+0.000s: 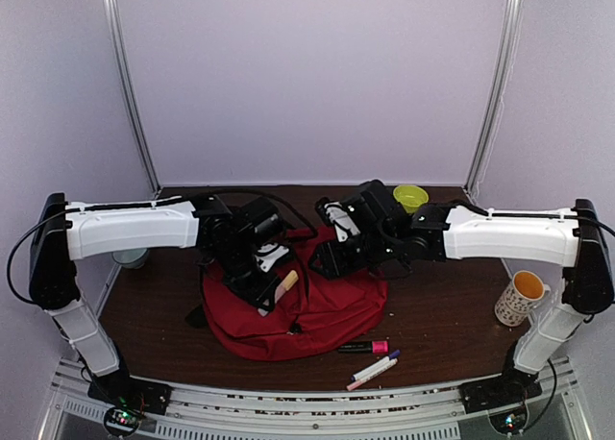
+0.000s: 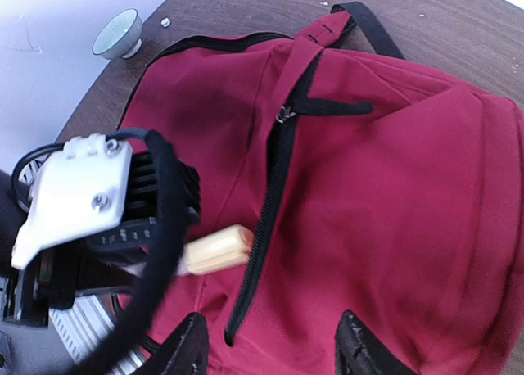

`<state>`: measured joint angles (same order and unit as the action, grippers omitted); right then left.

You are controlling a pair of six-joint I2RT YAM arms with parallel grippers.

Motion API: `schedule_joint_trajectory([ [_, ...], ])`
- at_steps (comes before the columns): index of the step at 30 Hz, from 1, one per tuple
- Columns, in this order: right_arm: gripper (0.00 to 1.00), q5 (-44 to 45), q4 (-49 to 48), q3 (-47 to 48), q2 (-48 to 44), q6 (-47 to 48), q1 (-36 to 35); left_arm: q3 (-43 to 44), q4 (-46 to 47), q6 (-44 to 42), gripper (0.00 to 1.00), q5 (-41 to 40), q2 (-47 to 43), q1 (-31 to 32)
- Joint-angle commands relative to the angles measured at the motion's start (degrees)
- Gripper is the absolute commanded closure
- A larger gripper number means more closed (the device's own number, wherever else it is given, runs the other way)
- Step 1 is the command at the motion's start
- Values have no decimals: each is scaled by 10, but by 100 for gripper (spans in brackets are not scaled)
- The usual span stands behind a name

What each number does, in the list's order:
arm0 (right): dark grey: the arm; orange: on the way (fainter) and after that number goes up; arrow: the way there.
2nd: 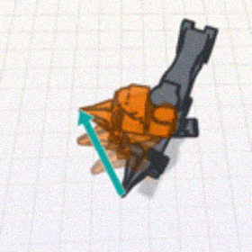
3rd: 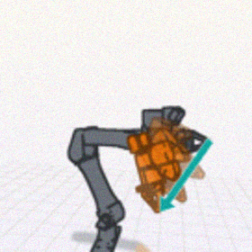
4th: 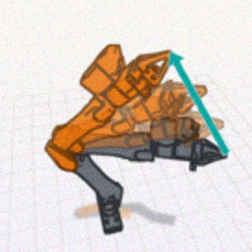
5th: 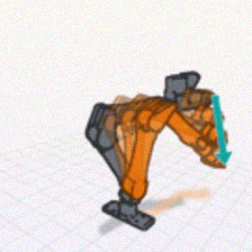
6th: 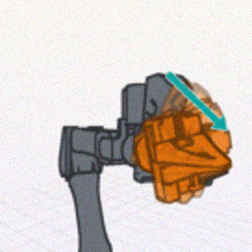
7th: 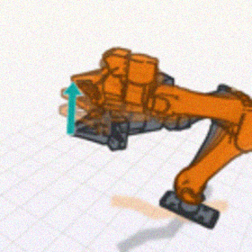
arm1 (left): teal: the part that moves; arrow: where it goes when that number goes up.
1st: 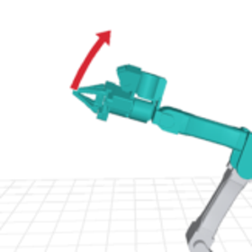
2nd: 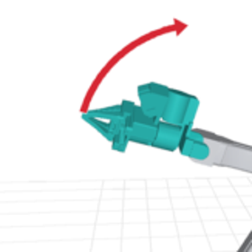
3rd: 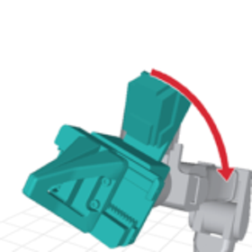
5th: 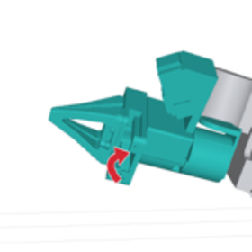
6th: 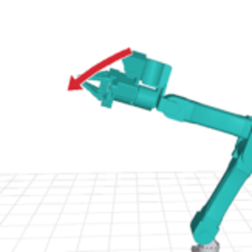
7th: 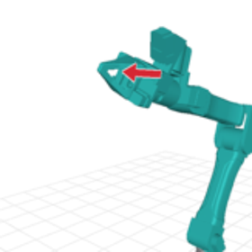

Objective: Pack the student bag
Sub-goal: Pick up the student bag from the upper front pocket.

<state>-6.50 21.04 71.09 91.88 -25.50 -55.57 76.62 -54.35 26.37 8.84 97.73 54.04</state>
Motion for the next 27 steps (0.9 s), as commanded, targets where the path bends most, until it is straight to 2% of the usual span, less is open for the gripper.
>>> schedule_joint_trajectory([
  [1, 49, -1, -2, 38, 44, 21, -4, -4, 26, -13, 100, 18, -14, -3],
  [14, 61, -30, -23, 63, 109, 16, -4, -17, 43, -16, 100, 27, -29, -10],
  [19, 75, -32, -29, 62, 117, 15, -4, -15, 42, -17, 100, 34, -29, -10],
  [27, 93, -39, -35, 61, 124, 15, -4, -8, 42, -18, 100, 45, -22, -10],
])
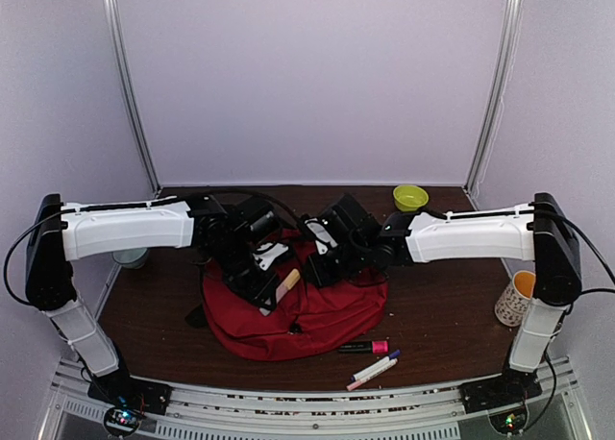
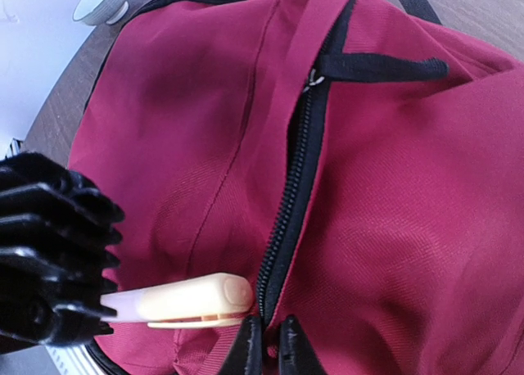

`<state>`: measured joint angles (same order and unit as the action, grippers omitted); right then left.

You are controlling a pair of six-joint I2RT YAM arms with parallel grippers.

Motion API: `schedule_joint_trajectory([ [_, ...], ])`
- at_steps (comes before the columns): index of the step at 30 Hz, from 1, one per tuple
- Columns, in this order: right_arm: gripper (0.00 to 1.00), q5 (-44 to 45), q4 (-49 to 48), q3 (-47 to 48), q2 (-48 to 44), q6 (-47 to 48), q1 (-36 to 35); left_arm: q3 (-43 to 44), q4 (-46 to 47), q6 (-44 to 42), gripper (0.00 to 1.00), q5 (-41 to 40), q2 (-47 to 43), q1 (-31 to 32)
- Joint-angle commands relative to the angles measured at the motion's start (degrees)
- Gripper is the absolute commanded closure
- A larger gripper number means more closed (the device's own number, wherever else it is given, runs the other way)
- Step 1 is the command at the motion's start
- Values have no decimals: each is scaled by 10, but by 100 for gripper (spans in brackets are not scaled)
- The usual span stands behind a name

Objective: Pack the student bag
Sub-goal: Pick up the student bag from the upper front pocket.

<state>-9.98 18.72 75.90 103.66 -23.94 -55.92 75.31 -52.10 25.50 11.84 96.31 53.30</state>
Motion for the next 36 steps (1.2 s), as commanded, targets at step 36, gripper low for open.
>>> schedule_joint_trajectory([
  [36, 100, -25, -28, -64, -91, -30, -2, 152, 27, 0, 100, 61, 125, -33],
])
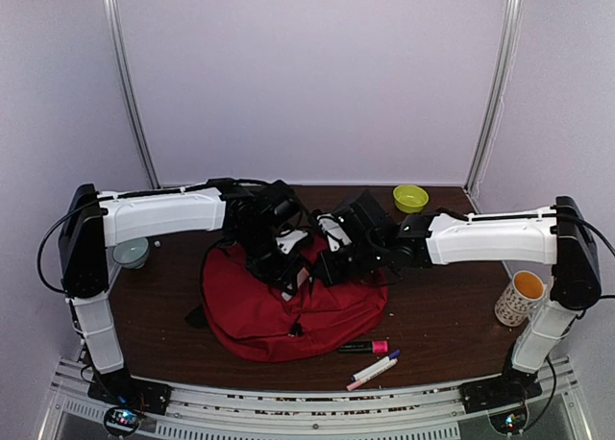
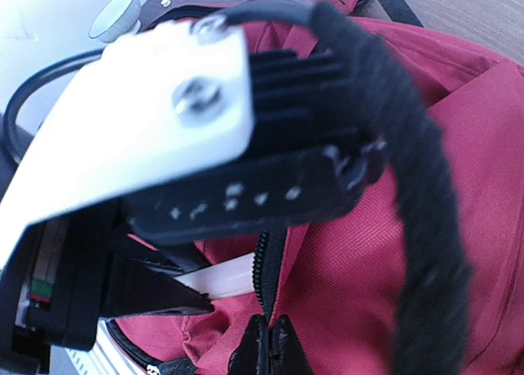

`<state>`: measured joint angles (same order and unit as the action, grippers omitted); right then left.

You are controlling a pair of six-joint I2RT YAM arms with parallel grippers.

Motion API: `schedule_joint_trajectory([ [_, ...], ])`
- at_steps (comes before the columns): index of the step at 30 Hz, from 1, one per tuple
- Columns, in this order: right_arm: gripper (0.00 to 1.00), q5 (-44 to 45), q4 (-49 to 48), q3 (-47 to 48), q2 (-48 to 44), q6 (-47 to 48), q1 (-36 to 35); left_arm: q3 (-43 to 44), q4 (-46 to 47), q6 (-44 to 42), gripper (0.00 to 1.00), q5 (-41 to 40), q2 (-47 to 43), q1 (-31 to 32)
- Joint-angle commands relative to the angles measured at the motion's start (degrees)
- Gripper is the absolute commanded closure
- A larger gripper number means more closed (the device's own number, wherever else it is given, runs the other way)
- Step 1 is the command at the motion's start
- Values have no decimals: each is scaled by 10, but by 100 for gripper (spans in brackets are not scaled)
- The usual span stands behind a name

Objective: Pack the student bag
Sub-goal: Pick up the student bag from the upper front pocket, then place the pen in the upper front pocket of the bag.

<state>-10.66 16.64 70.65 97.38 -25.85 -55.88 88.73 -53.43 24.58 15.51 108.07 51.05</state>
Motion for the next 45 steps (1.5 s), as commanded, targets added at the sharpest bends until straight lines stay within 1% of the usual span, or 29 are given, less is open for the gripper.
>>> schedule_joint_trajectory([
  [1, 100, -20, -7, -14, -30, -12, -2, 17, 50, 13, 100, 27, 7, -13],
  [6, 100, -23, -9, -24, -36, -16, -4, 6, 108, 34, 100, 47, 5, -28],
  [10, 100, -26, -9, -29, -40, -17, -5, -2, 172, 62, 100, 69, 5, -38],
  [15, 100, -27, -6, -29, -42, -18, -5, -5, 238, 99, 100, 75, 9, -50],
  [19, 100, -18, 0, -30, -42, -20, -5, -13, 271, 113, 100, 87, 15, -51],
  [23, 100, -16, 2, -31, -40, -17, -5, -43, 312, 126, 100, 103, 7, -52],
  [25, 100, -16, 1, -31, -40, -17, -5, -76, 363, 143, 98, 131, -1, -51],
  [28, 100, -8, 6, -28, -41, -13, -5, -122, 466, 192, 96, 170, -10, -51],
  [29, 100, -6, 9, -27, -42, -11, -5, -129, 491, 203, 94, 174, -11, -51],
  [30, 100, -3, 14, -25, -43, -8, -5, -132, 495, 208, 92, 174, -11, -51],
  [33, 100, 1, 23, -20, -47, -2, -5, -138, 491, 205, 79, 165, -18, -47],
  [35, 100, 3, 28, -18, -49, 0, -5, -150, 500, 203, 68, 165, -28, -44],
  [38, 100, 10, 30, -20, -51, 3, -5, -177, 520, 202, 58, 167, -49, -40],
  [40, 100, 14, 30, -21, -50, 3, -5, -196, 539, 199, 53, 175, -63, -37],
  [45, 100, 16, 33, -16, -46, 3, -4, -231, 548, 184, 47, 178, -93, -31],
])
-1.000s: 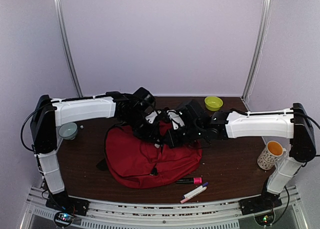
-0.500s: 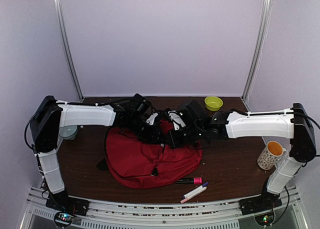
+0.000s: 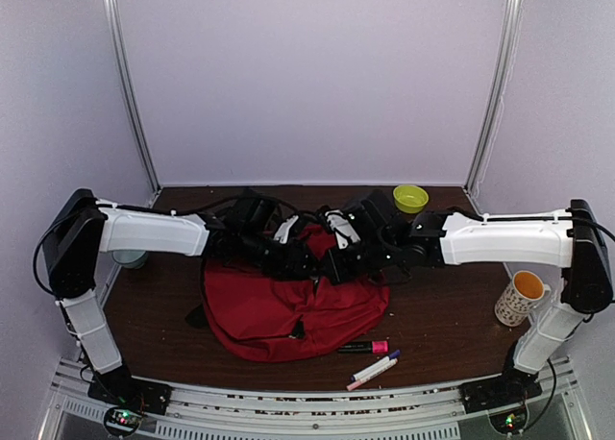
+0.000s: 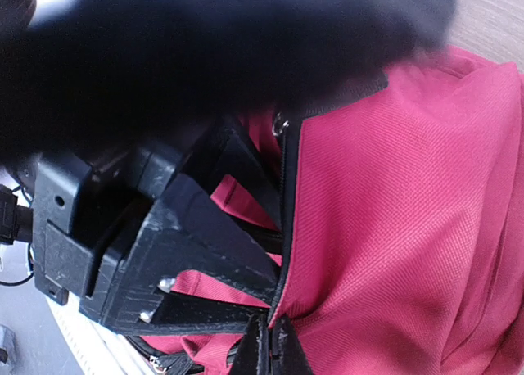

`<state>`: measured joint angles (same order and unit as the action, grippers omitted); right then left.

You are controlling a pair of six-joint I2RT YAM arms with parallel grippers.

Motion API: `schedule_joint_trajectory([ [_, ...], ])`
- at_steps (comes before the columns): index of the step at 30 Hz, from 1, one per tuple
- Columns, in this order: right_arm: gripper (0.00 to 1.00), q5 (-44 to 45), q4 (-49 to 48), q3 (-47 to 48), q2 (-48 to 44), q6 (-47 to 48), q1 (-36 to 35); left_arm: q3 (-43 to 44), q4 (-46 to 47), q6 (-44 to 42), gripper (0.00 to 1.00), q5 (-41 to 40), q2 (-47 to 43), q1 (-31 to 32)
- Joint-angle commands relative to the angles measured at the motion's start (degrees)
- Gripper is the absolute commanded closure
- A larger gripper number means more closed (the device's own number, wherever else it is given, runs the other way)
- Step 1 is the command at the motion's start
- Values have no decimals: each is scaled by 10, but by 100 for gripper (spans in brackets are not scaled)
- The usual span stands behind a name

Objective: Pack the student bag
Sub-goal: Place the pen in the upper front pocket of the bag.

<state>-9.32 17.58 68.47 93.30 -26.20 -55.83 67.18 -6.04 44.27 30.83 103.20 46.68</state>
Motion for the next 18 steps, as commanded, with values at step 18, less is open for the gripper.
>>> schedule_joint_trajectory([
  [18, 99, 35, 42, 12, 13, 2, 0, -79, -132, -135, 41, -278, -218, 85],
])
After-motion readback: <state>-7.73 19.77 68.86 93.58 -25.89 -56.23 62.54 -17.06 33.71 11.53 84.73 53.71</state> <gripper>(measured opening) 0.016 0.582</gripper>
